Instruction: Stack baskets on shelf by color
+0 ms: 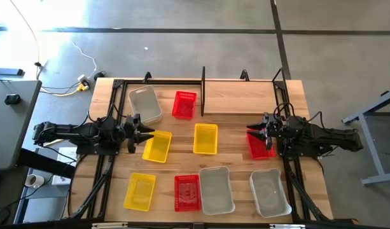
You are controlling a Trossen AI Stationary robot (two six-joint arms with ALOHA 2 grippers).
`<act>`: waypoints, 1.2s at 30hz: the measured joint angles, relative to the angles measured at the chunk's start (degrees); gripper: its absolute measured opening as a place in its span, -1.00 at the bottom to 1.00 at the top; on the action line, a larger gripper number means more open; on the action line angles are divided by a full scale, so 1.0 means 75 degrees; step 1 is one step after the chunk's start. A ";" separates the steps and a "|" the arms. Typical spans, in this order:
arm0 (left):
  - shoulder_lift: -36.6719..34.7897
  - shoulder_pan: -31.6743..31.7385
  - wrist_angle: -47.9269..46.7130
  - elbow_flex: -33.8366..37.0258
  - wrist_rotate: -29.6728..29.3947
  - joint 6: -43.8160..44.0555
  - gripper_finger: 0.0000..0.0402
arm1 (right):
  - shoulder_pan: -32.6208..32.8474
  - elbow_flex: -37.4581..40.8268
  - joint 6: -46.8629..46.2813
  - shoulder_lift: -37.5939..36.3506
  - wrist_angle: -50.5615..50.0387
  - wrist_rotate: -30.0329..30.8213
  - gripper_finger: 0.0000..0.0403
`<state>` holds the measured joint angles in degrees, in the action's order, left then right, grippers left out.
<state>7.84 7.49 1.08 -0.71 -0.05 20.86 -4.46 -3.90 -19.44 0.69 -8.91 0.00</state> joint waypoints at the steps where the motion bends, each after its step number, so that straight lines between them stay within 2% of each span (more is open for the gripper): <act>1: 0.0001 0.0002 0.0002 0.0000 0.0000 0.0000 -0.30 | 0.0000 0.0000 0.0000 0.0000 0.0001 0.0000 -0.35; 15: 0.0000 0.0001 0.0003 0.0000 -0.0001 0.0000 -0.30 | 0.0002 0.0000 0.0000 0.0000 -0.0002 0.0002 -0.35; 21: 0.0003 0.0000 0.0059 0.0000 -0.0471 0.0000 -0.30 | 0.0001 0.0000 0.0000 -0.0001 0.0001 0.0001 -0.35; 27: 0.0003 0.0003 0.0114 0.0000 -0.0542 0.0015 -0.30 | 0.0002 0.0000 0.0000 0.0000 0.0001 0.0002 -0.35; 36: 0.0003 0.0000 0.0154 0.0000 -0.0496 0.0617 -0.30 | 0.0002 0.0000 0.0000 0.0000 -0.0002 -0.0001 -0.35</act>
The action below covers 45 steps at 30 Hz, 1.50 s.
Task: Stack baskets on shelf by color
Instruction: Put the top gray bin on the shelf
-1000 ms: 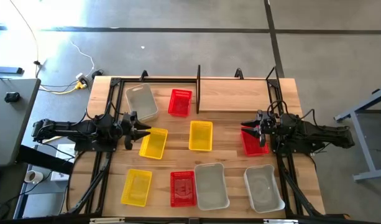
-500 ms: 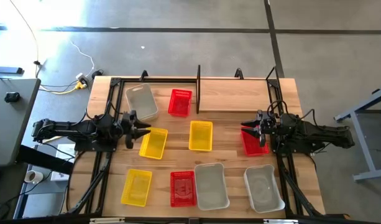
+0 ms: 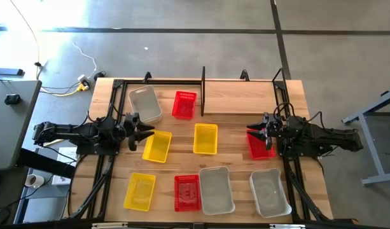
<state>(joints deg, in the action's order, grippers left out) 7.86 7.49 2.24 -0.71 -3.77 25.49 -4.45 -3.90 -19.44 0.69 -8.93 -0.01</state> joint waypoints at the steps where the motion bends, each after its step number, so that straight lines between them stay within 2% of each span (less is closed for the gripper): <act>1: 0.0000 0.0000 0.0035 0.0000 0.0009 0.0128 -0.30 | 0.0000 0.0000 0.0000 0.0000 0.0003 0.0003 -0.35; 9: -0.0003 0.0000 0.0073 0.0000 -0.0522 0.1853 -0.28 | -0.0001 0.0000 0.0000 -0.0001 0.0001 0.0002 -0.35; 18: 0.0000 0.0000 0.0076 0.0000 -0.1534 0.2528 0.00 | 0.0000 0.0000 0.0000 0.0000 0.0000 0.0002 -0.35; 24: 0.0000 0.0000 0.0139 0.0000 -0.1667 0.2863 0.11 | -0.0003 0.0000 0.0000 0.0000 0.0003 0.0003 -0.35; 30: 0.0000 0.0003 0.1036 -0.0076 -0.1815 0.2299 0.06 | -0.0003 0.0000 -0.0003 0.0000 0.0003 0.0003 -0.35; 33: 0.0002 0.0003 0.1082 -0.0531 -0.1767 0.1750 0.03 | -0.0003 0.0000 -0.0003 0.0000 0.0002 0.0003 -0.35; 38: 0.0394 0.0003 0.0995 -0.1465 -0.1815 0.0206 0.01 | -0.0001 0.0000 0.0000 -0.0001 0.0001 0.0003 -0.35; 45: 0.1679 0.0003 -0.0813 -0.3228 -0.2344 -0.1018 0.01 | 0.0000 0.0000 -0.0003 0.0000 0.0003 0.0003 -0.35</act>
<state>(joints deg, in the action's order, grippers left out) 20.45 7.51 -3.86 -24.92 -21.35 17.86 -4.45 -3.90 -19.46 0.69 -8.91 0.01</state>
